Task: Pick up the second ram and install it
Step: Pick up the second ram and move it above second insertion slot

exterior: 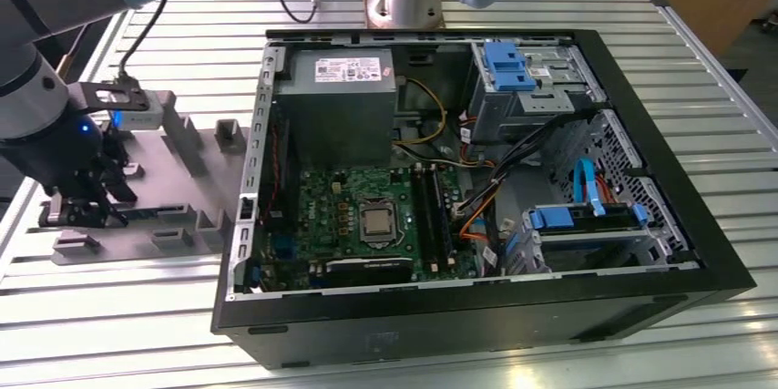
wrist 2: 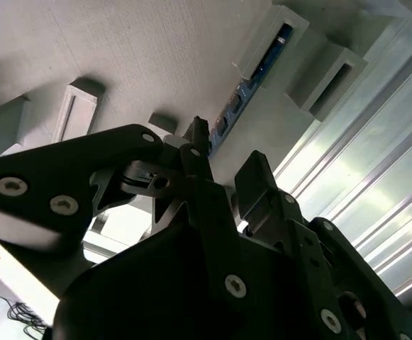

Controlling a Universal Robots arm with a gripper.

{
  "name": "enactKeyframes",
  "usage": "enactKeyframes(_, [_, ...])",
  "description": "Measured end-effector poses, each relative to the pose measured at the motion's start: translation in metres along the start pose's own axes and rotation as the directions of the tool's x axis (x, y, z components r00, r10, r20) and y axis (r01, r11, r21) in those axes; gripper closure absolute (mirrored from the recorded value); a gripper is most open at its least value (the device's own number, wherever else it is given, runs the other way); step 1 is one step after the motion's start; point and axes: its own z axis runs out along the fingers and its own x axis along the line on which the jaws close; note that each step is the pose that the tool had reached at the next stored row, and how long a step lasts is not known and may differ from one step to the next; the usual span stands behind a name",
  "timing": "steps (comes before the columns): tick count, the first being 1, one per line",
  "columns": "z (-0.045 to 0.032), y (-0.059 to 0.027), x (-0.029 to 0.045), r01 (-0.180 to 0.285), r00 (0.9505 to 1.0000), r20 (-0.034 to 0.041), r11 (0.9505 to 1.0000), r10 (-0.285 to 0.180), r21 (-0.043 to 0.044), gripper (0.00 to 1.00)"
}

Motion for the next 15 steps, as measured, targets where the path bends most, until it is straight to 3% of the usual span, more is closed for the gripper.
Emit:
enactKeyframes(4, [0.0002,-0.0001,0.0001,0.0,1.0,-0.0001,1.0,0.0,-0.0001,0.58])
enactKeyframes(5, [0.0005,0.0,0.0001,0.0,1.0,0.0,1.0,0.0,0.0,0.65])
enactKeyframes(15, [0.007,0.004,0.0001,0.0,1.0,0.0023,1.0,0.0,0.0044,0.65])
